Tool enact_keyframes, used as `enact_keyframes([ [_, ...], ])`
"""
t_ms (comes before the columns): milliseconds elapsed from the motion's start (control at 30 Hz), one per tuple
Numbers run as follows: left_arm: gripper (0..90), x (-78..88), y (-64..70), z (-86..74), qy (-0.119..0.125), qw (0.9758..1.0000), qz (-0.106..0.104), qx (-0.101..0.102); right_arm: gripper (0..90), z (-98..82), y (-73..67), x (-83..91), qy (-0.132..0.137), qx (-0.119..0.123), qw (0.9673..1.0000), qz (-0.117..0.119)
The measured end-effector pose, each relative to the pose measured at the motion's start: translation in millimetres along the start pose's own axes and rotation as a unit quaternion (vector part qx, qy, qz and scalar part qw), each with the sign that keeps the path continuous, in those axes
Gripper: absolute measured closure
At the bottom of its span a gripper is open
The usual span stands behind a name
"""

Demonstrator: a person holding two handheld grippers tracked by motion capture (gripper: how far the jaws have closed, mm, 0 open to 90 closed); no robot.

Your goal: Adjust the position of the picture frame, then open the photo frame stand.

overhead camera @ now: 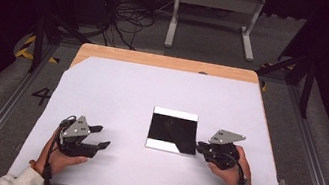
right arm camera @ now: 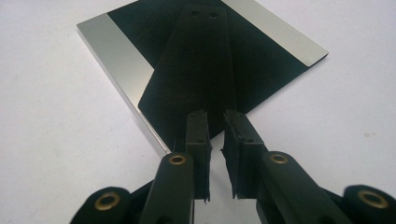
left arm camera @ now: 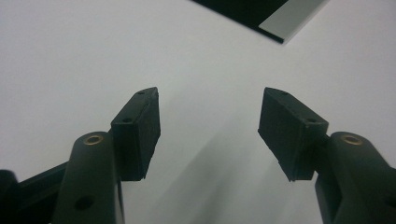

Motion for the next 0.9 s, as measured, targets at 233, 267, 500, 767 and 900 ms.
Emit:
enact_keyframes([
  [233, 33.9, -0.6, -1.6, -3.3, -0.002, 0.9999, 0.008, 0.006, 79.0, 1.3, -4.4, -1.4, -0.002, 0.006, 1.0, 0.006],
  [267, 33.7, -1.1, -0.9, -3.6, -0.003, 0.9999, 0.007, 0.008, 78.9, 1.5, -4.0, -1.2, -0.002, 0.006, 1.0, 0.006],
  [500, 32.3, -8.1, 0.4, -1.9, -0.007, 0.9999, 0.008, 0.005, 78.5, 0.3, -3.6, -2.9, -0.02, 0.015, 0.9997, 0.006],
  [767, 31.6, -15.0, 0.9, 0.3, -0.012, 0.9999, -0.001, 0.003, 79.3, -6.6, -5.1, -2.5, -0.043, 0.022, 0.9987, 0.014],
  [900, 31.6, -15.4, 3.6, -2.1, -0.017, 0.9998, -0.003, 0.004, 78.9, -6.0, -6.7, -2.1, -0.051, 0.027, 0.9982, 0.017],
])
Point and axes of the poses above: each handheld gripper's, and its own axes: x roughly backward along the jaws, z roughly out of its top, y roughly to its right, the point moved 7 cm from there along -x, roughly forward along the jaws, and after that the axes turned 2 degrees about -y, right-handed, at the moved point
